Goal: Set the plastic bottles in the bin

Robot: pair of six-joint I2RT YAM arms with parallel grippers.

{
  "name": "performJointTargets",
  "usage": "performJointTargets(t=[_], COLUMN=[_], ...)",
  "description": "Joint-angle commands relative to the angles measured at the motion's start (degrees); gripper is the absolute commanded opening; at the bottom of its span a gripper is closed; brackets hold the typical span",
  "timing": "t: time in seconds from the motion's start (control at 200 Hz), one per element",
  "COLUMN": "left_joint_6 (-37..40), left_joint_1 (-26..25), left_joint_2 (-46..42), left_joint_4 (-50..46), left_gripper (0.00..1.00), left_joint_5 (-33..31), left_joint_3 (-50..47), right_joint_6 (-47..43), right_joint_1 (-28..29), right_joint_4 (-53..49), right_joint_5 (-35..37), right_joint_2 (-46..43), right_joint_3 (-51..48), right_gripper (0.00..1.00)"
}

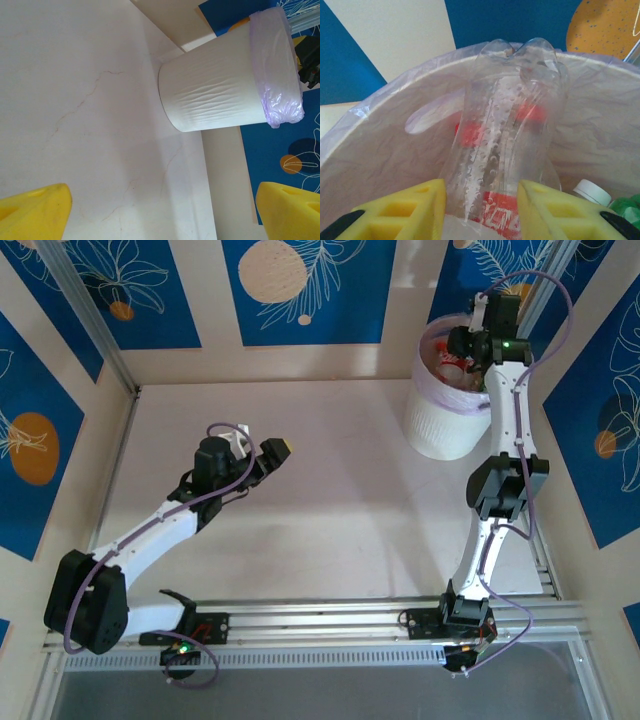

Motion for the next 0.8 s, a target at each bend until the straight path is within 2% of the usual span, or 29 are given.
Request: performJointTargets(t=[0.0, 0.145, 0.32, 0.435, 0.595, 0.795], left_joint_6=[1.6, 2.5, 4.3, 6.1, 10.7, 18.9], left_joint_1=[0.7, 1.0, 2.2, 4.0, 6.5, 9.5], left_joint_2=[0.0, -0.1, -1.4, -2.3, -4.1, -7.1], left_joint_4=[0.3, -0.7, -3.2, -5.8, -11.7, -22.2], left_gripper=[0.94, 0.94, 0.95, 0.96, 0.98, 1.0], left_joint_5=[-0.4, 0.0, -1.1, -1.3, -1.8, -4.5], left_joint_3=[-0.7, 0.0, 0.2, 0.7, 3.1, 6.4], right_joint_6=[1.1, 0.8, -0.6, -1.6, -1.2, 0.0], right_joint_1=[0.2, 0.3, 0.3, 0.6, 1.3, 5.4], right_joint_4=[-1.7, -3.4, -8.1, -9.2, -8.3, -1.4], right_joint_5=[-0.3, -0.9, -0.5, 0.0, 0.4, -0.4], right_joint_2=[-0.8, -0.8, -0.8, -2.9, -9.5, -24.7], right_joint_3=[-6.1, -2.7, 6.8, 8.4, 3.1, -15.8], right_gripper=[0.4, 0.42, 0.52, 0.58, 0.66, 0.78])
